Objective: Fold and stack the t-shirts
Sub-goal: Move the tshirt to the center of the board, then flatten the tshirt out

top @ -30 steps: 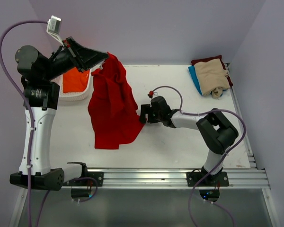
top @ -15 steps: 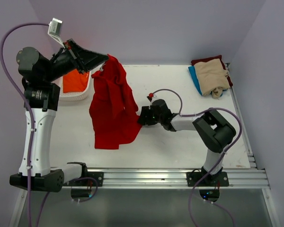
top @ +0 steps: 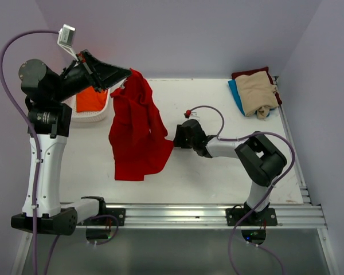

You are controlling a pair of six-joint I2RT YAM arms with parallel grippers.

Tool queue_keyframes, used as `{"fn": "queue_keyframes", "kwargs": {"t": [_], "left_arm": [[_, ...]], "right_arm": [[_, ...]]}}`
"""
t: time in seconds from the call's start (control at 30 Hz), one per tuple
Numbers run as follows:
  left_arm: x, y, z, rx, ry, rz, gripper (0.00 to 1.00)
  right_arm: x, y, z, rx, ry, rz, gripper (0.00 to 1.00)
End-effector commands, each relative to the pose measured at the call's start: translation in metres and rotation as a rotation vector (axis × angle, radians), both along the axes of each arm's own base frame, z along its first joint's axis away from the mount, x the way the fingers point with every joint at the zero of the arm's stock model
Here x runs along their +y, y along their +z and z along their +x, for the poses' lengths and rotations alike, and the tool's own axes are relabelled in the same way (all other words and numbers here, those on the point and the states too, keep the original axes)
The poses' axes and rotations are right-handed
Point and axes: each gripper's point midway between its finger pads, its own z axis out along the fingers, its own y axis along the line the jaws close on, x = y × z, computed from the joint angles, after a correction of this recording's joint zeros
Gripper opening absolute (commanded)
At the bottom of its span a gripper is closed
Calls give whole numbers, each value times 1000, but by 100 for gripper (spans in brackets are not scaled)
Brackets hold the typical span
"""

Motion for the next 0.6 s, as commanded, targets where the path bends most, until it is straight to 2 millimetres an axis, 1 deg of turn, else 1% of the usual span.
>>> {"fn": "queue_keyframes", "kwargs": {"t": [0.0,0.1,0.13,0.17,0.27,0.37,0.43,0.57], "left_arm": [[-1,5,-8,-42,-1,1,0],[-1,5,-9,-42,-5,3,0],[-1,5,-10,-43,-2,3,0],[-1,4,-9,-41,-2,4,0],[-1,3,-10,-38,-6,8,0],[-1,3,-10,-43,-5,10,0],[-1,4,-11,-45,-5,10,0],[-1,3,-11,-43,-4,11,0]], "right_arm": [[-51,-66,-37,198,-37,-244,52],[-35,-72,-39,228,14,-186,50],[-30,-79,-40,238,26,-170,50],[-22,-80,-44,256,52,-140,49],[-13,-86,-48,281,77,-91,47],[-12,-89,-50,290,72,-78,46],[-10,-89,-56,306,88,-64,45],[-17,-90,-67,331,94,-75,44]]}}
